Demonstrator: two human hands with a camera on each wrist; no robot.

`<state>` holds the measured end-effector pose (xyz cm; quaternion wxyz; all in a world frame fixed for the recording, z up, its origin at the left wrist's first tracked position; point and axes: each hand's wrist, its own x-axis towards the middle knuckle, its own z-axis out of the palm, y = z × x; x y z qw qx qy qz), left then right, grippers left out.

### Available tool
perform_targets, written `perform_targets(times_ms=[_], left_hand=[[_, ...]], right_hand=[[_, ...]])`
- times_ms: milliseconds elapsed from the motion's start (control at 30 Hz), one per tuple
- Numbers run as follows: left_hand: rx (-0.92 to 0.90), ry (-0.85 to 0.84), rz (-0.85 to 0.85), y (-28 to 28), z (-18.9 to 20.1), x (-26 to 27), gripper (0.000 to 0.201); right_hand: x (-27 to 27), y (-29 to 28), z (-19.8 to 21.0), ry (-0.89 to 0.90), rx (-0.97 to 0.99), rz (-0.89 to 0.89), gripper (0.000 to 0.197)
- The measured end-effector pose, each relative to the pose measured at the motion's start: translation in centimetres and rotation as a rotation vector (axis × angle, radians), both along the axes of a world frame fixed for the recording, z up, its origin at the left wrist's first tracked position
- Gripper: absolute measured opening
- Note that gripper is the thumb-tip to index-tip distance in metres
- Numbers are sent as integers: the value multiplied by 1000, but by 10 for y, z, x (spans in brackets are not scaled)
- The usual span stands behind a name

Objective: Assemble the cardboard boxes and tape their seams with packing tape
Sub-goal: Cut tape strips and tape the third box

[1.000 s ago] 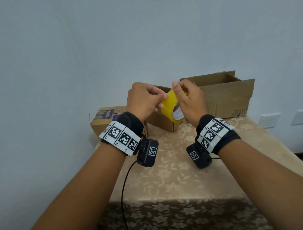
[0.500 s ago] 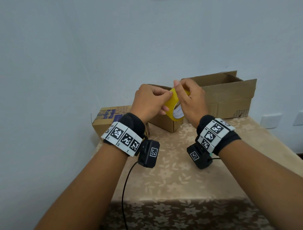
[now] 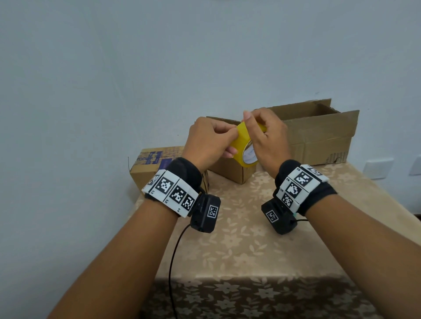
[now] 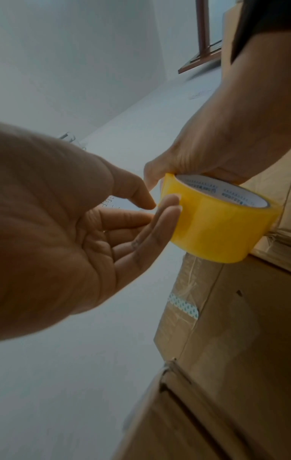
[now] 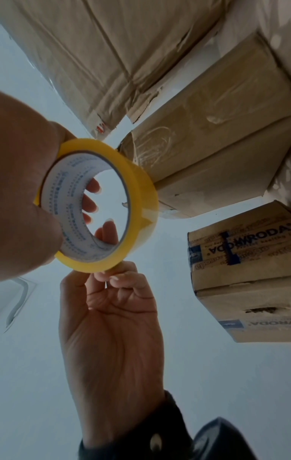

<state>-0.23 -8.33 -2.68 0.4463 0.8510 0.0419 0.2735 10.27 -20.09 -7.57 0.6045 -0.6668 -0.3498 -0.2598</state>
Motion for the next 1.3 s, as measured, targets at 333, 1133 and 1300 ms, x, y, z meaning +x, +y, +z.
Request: perform_targets(times_ms=[333,1133,1300], left_hand=[[260,-82,134,-2,-4,6,20],[-195,94,-163,5,5,-7,21],[-126,67,-141,6,5,-8,22]], right_hand=[[3,1,-2,-5,-36,-54,33],[3,-5,3,-83,14,54,44],[2,-3,3,-84,20,63,44]])
